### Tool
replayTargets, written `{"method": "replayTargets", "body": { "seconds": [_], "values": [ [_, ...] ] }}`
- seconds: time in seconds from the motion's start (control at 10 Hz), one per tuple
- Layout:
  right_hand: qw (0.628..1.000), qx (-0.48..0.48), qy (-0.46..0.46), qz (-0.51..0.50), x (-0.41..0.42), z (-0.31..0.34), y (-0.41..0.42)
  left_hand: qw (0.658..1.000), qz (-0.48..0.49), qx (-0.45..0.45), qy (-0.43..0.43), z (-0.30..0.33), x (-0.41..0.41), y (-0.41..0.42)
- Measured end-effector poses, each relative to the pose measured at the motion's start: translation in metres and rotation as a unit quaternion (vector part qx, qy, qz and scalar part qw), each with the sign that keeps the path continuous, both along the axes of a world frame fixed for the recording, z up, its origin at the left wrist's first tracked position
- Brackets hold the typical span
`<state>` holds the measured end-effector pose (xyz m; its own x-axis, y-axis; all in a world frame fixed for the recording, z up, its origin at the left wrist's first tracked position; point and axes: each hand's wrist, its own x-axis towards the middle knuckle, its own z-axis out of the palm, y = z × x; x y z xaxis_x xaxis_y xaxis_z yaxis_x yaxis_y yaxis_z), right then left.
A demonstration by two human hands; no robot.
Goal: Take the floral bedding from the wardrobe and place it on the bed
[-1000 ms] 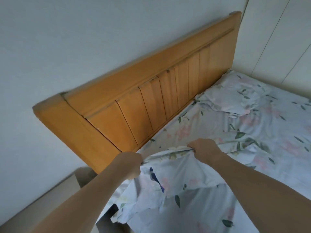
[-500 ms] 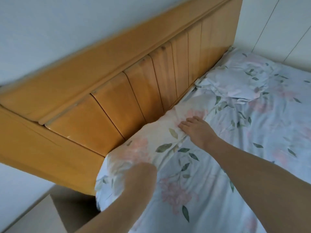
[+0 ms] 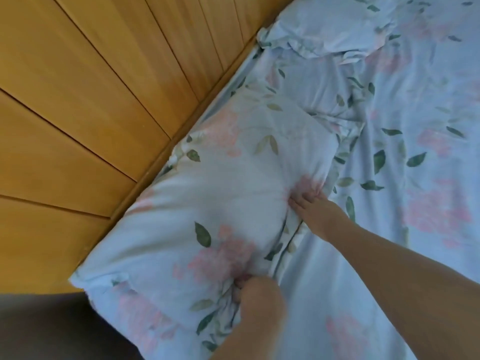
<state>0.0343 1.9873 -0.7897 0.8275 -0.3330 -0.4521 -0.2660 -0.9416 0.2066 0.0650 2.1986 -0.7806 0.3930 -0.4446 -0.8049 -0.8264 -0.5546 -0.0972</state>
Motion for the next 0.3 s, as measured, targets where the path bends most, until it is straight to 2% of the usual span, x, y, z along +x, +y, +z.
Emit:
{"method": "replayTargets", "body": {
  "seconds": [0.1,0.2,0.3],
  "values": [
    [1.000,-0.004,0.004,-0.022,-0.002,0.006,0.011,0.998,0.028,0.029,0.041,0.015,-0.001,0.000],
    [0.996,-0.005,0.022,-0.089,-0.014,0.007,0.023,0.990,0.045,0.072,0.114,0.039,-0.004,-0.001],
    [0.992,0.015,0.032,-0.124,-0.028,0.021,0.040,0.981,0.072,0.080,0.160,0.066,-0.008,-0.001]
  ]
}}
